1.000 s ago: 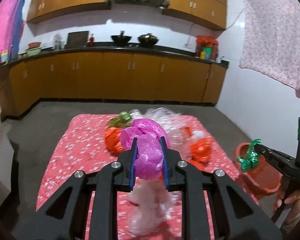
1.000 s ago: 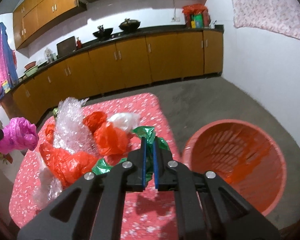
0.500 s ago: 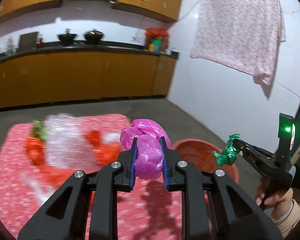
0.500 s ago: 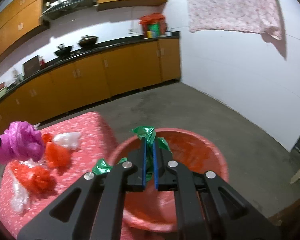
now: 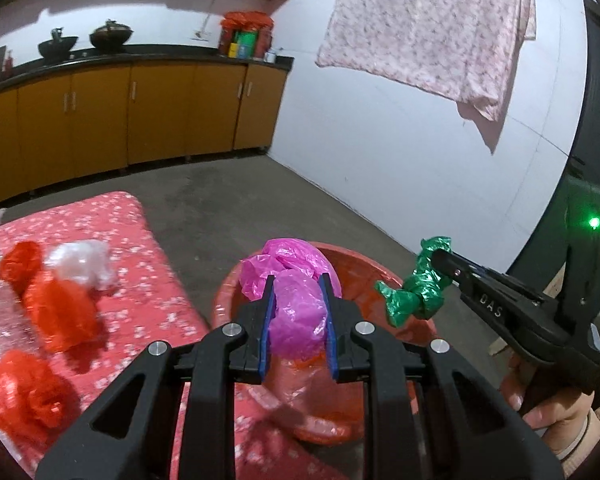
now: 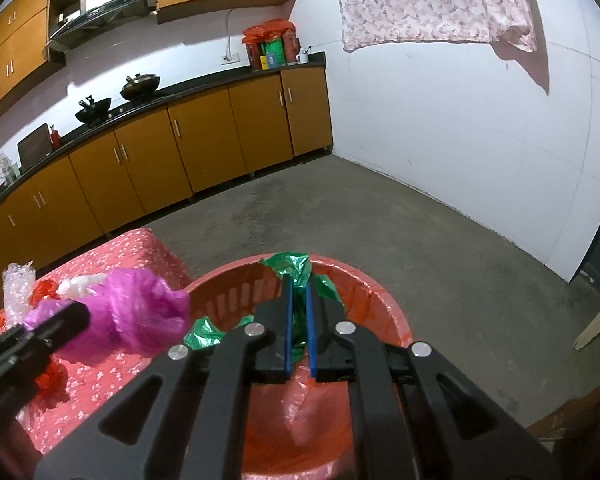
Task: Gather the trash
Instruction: 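Carry the pink bag in the left gripper over the orange basket while the right carries the green bag, then open both grippers to drop the pink and green bags into the basket, then grasp the clear plastic bag with the left gripper while the right grasps a red bag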
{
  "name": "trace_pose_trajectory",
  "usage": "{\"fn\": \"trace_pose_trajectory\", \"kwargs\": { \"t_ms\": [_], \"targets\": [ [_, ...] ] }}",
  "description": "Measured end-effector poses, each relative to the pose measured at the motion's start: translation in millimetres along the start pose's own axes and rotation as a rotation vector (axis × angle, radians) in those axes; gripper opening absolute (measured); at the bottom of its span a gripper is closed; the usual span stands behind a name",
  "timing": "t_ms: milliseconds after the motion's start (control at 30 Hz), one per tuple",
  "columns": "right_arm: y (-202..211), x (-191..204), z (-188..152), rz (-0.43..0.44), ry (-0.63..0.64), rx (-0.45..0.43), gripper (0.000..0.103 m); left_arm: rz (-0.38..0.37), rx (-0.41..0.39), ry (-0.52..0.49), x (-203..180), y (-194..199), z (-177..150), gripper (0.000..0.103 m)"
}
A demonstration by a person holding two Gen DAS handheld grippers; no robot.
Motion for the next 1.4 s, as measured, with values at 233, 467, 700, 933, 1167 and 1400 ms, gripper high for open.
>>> {"fn": "trace_pose_trajectory", "kwargs": {
  "t_ms": [233, 467, 700, 933, 1167, 1400],
  "targets": [
    [-19, -10, -2, 0.005, -0.023, 0.023, 0.007, -0.018, 0.043, -0.009, -1, -27, -7, 0.021],
    [-22, -13, -1, 0.022, -0.029, 0.017, 0.009, -0.026, 0.066, -0.014, -2, -48, -5, 0.022],
    [-15, -17, 0, 0.032, -0.049, 0.002, 0.04, 0.0, 0.061, 0.028, 8, -47, -4, 0.056],
    [12, -30, -3, -0.1, -0.08, -0.131, 0.099, 0.111, -0.012, 0.012, 19, -8, -5, 0.094],
    [35, -7, -14, -0.107, 0.016, -0.164, 0.099, 0.251, -0.049, -0.081, 16, 44, -17, 0.099],
    [61, 39, -28, 0.017, 0.034, -0.141, 0.099, 0.409, -0.066, -0.094, 37, 117, -44, 0.101]
  ]
}}
Point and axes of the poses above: each gripper's, at about its wrist camera, not at the fingertips, and y roughly against the way its jaws point, x to its left, z to its top, the point moved 3 cm from there along -y, roughly the way its jaws point, and after that the axes turned 15 degrees about -z, right-handed, at the moved point
